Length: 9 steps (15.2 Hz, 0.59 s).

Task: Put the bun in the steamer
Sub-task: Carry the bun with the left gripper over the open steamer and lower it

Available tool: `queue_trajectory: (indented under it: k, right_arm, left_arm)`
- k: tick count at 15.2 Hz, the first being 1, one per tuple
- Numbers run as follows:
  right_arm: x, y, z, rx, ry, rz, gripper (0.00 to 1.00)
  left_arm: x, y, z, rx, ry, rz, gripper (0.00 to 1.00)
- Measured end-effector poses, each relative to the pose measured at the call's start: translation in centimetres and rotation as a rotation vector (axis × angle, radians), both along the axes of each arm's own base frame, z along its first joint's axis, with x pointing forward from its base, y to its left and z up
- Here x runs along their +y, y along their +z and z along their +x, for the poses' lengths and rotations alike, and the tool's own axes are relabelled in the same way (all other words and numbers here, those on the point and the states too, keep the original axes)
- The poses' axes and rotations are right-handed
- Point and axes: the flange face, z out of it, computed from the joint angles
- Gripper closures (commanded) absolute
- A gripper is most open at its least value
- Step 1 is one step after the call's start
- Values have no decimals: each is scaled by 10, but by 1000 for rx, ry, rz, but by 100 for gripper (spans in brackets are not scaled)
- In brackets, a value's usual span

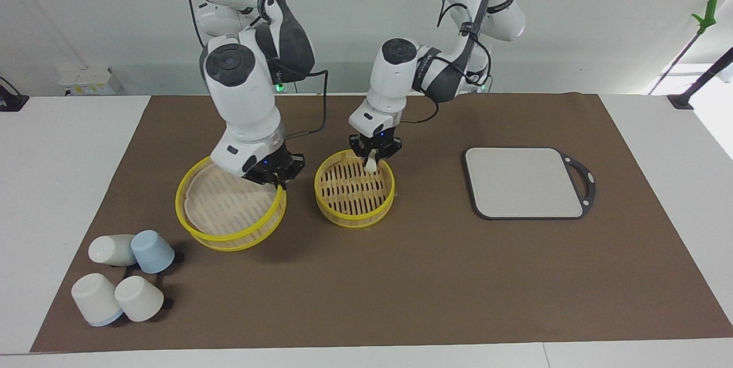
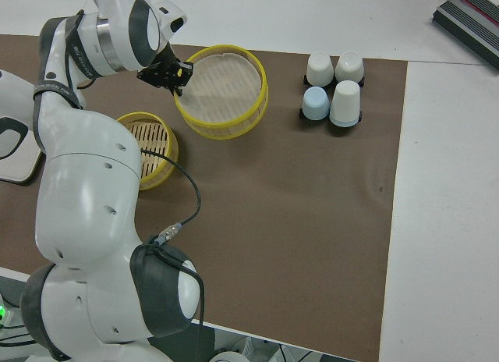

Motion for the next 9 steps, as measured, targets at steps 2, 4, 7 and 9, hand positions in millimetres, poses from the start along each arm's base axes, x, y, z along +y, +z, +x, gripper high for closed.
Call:
queue_trajectory:
  k: [2, 4, 7, 9]
  right_arm:
    - [-12, 0, 3, 1, 3, 8, 100]
    - [-7, 0, 2, 2, 11, 10, 100]
    - [-1, 0, 0, 3, 21, 12, 100]
    - [-1, 0, 0, 2, 21, 12, 100]
  left_arm:
    - [-13, -17, 5, 5, -8, 7, 74]
    - [-22, -31, 4, 3, -13, 7, 74]
    - [-37, -46, -5, 5, -8, 7, 50]
    - [-38, -47, -5, 5, -1, 5, 12]
